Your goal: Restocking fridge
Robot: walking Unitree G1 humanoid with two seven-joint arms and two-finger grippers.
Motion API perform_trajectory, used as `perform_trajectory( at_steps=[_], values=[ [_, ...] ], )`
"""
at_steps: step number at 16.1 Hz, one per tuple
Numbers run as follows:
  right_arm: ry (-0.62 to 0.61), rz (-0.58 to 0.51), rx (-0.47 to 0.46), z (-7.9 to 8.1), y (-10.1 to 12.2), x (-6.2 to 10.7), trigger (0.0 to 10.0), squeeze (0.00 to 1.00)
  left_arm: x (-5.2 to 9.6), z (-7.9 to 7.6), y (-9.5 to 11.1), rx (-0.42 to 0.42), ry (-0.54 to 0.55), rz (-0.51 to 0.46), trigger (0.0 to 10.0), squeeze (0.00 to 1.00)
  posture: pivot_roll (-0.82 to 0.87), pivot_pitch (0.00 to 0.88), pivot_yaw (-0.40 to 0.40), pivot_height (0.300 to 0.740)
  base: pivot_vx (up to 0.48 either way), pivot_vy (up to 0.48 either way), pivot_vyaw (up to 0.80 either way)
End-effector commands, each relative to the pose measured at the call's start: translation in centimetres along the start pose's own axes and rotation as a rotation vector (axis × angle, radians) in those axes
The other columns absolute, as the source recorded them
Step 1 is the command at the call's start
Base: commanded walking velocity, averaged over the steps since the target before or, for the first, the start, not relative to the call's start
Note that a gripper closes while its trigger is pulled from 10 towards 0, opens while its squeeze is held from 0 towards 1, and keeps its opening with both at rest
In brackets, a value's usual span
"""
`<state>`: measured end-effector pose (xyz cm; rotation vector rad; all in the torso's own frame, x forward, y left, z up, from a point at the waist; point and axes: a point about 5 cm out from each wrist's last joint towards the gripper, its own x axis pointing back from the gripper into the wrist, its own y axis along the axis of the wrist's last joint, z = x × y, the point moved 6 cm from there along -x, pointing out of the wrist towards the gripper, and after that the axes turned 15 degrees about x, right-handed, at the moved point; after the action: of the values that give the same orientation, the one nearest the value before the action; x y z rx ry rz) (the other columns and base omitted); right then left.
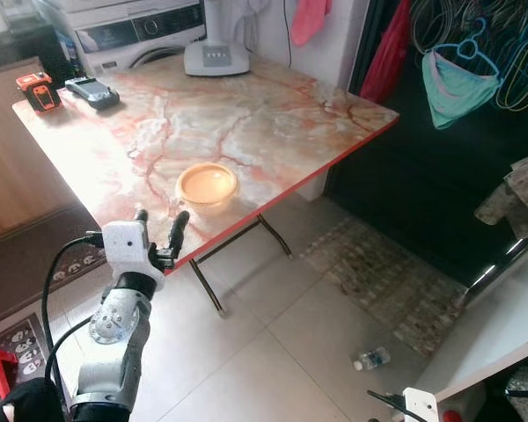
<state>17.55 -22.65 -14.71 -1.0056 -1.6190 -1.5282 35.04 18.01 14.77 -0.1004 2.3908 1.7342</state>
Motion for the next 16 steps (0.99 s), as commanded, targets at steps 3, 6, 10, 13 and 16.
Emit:
perform_trajectory(
  at_steps=[3,6,10,13,16],
  values=[
    [-0.006,-0.010,-0.008,-0.18,0.02,0.04,10.0,0.00,-0.07,-0.44,0.84,0.068,0.010,-0.038,10.0,0.00,0.12,0.064,-0.014,0.740,0.000,0.000,0.00],
    [0.000,-0.022,-0.001,-0.07,0.12,0.05,10.0,0.00,0.06,-0.39,0.64,0.083,0.033,-0.031,10.0,0.00,0.12,0.063,-0.012,0.740,0.000,0.000,0.80],
    [0.011,-0.028,-0.051,0.26,-0.03,0.05,10.0,0.00,-0.09,-0.49,0.62,0.089,0.033,-0.026,10.0,0.00,0.12,0.041,-0.002,0.740,0.307,0.000,0.00],
    [0.008,-0.058,-0.076,0.29,0.38,0.06,10.0,0.00,-0.33,-0.79,0.77,0.090,0.021,-0.030,10.0,0.00,0.12,0.029,0.000,0.740,0.379,0.000,0.00],
    [0.009,-0.054,-0.036,0.26,0.52,0.04,10.0,0.00,-0.56,-0.80,0.95,0.090,0.021,-0.037,10.0,0.00,0.12,0.036,-0.003,0.740,0.410,0.000,0.14]
  ],
)
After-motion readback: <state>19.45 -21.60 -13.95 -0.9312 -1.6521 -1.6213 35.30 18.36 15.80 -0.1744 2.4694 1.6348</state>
